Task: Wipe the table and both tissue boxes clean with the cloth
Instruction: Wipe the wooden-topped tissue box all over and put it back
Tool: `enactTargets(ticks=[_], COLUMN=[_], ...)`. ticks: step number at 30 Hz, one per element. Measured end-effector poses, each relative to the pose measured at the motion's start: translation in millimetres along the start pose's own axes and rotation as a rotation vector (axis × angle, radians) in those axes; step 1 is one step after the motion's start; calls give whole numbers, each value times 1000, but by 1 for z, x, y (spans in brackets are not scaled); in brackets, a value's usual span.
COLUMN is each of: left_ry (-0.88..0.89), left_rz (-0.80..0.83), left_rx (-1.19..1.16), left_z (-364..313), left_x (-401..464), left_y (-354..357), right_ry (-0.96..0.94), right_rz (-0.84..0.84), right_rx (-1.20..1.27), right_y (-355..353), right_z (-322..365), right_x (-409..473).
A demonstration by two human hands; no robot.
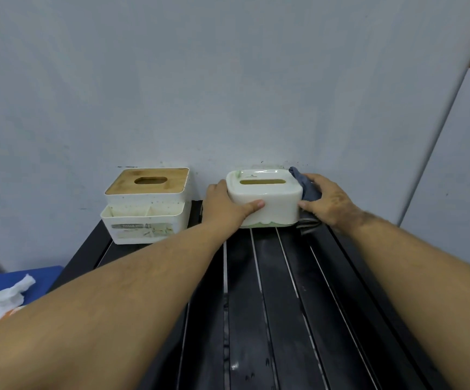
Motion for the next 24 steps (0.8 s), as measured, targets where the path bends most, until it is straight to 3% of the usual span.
enactTargets(ticks=[6, 10, 15, 20, 24], left_ry=[-19, 115, 274, 120, -70], left_rz=[45, 33, 60, -144, -89], left_rx=[33, 144, 350, 544, 477], left_z=[-11, -8, 23, 74, 113], left_x=[-25, -65, -92, -69, -40], left_y=[-25, -72, -146, -205, -219], right_ry=[57, -15, -81, -106, -96], right_rz=[-97, 36, 163, 189, 123], right_rx=[185, 275, 266, 238, 174], right_y=[-29, -7, 71, 143, 187], right_z=[23, 71, 121, 141, 132], right_x=[-26, -52, -69, -57, -35])
Point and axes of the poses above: each hand's wrist, its own x-axis towards the middle knuckle, its own y-axis out of the palm, z = x × y, the point moved 3 cm from there along x, towards the middle knuckle, and after that the axes turned 3 degrees about x, right-handed, at the moved point
